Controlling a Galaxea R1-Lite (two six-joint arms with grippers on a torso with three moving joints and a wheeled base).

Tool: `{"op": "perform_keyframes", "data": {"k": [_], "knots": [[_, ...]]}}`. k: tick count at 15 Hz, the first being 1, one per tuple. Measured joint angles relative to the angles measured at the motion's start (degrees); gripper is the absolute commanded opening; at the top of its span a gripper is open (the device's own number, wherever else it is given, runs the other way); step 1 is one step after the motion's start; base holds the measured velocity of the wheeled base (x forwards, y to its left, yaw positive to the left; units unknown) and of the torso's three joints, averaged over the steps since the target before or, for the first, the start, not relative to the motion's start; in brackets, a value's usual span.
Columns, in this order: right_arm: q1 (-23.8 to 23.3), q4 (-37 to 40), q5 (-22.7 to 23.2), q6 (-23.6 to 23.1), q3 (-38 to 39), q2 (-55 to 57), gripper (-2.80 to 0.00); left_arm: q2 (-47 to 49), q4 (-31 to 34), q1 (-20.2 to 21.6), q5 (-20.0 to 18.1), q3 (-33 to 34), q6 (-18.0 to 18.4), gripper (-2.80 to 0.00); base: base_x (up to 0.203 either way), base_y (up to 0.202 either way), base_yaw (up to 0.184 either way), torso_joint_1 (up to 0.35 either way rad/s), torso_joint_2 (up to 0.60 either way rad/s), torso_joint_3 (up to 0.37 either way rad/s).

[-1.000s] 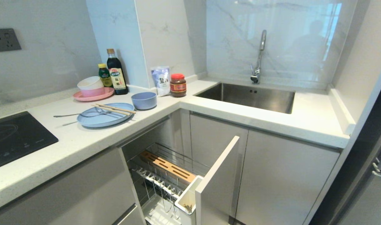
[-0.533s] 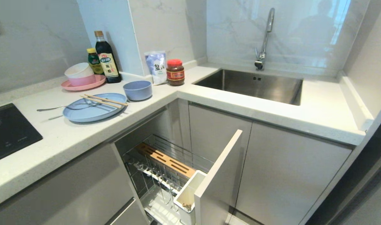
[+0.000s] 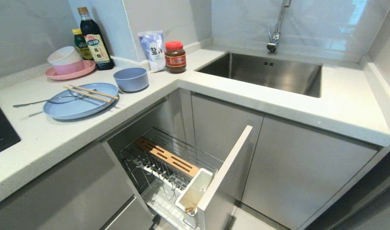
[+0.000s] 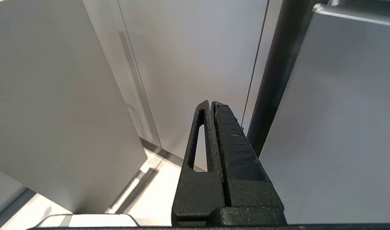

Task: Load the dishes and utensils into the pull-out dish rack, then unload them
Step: Pick up the bowl and place it in the cupboard

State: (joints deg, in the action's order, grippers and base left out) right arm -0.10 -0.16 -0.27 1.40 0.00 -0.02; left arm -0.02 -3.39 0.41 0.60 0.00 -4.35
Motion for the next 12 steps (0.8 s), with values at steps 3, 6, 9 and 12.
{"op": "perform_keyframes", "data": {"k": [3,6,9,12], "knots": [[0.0,0.0,0.0,0.0,0.0,0.0,-2.80,0.0,0.0,0.0,0.0,0.0,0.0,-2.80,0.000,0.000,0.000,0.005,0.00,-0.198],[0.0,0.0,0.0,0.0,0.0,0.0,-2.80,0.0,0.0,0.0,0.0,0.0,0.0,-2.80,0.000,0.000,0.000,0.004,0.00,-0.191],[0.0,0.0,0.0,0.0,0.0,0.0,-2.80,0.0,0.0,0.0,0.0,0.0,0.0,-2.80,0.000,0.000,0.000,0.004,0.01,-0.153],[0.0,0.0,0.0,0.0,0.0,0.0,-2.80,0.0,0.0,0.0,0.0,0.0,0.0,-2.80,0.000,0.000,0.000,-0.002,0.00,-0.028]]}}
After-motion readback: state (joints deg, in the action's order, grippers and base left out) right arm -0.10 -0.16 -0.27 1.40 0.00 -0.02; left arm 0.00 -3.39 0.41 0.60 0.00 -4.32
